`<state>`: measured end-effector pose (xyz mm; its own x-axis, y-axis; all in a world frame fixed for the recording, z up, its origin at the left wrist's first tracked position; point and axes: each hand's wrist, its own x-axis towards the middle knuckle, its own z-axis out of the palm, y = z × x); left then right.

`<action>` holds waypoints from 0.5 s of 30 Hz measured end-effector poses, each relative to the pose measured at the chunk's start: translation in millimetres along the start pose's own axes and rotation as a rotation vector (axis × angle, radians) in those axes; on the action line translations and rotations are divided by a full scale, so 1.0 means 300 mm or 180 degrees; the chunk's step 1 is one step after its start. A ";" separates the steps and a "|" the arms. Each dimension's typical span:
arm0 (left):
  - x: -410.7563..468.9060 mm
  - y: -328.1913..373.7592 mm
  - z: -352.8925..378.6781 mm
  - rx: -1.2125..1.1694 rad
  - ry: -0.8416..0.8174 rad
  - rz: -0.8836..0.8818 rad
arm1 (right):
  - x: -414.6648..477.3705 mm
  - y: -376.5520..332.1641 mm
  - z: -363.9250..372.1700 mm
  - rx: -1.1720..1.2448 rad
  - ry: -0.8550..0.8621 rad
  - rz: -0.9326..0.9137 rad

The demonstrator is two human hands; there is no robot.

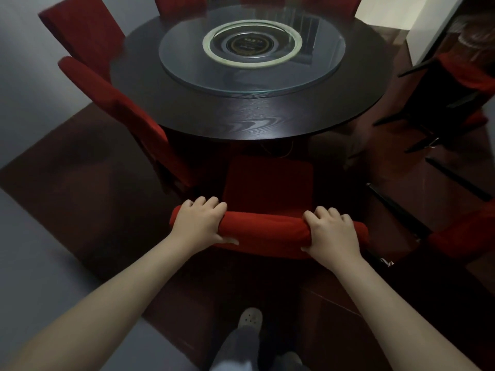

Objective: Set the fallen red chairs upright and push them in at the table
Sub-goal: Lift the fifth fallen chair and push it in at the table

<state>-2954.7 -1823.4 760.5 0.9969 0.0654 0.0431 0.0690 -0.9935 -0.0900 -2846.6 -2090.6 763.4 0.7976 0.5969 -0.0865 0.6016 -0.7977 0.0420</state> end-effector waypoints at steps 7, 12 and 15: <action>0.042 -0.006 -0.035 -0.0226 -0.1117 -0.0149 | 0.063 0.002 -0.065 0.0004 -0.0785 -0.0292; 0.161 -0.062 -0.142 -0.0874 -0.2771 -0.0219 | 0.186 0.016 -0.213 0.1043 -0.2138 -0.0268; 0.257 -0.095 -0.198 -0.1632 -0.2482 -0.0283 | 0.265 0.015 -0.296 0.1863 -0.1415 -0.0241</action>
<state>-2882.1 -1795.5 825.5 0.7448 0.0022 -0.6673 0.3065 -0.8894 0.3391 -2776.5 -2039.1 845.1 0.5871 0.6602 -0.4684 0.4333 -0.7451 -0.5070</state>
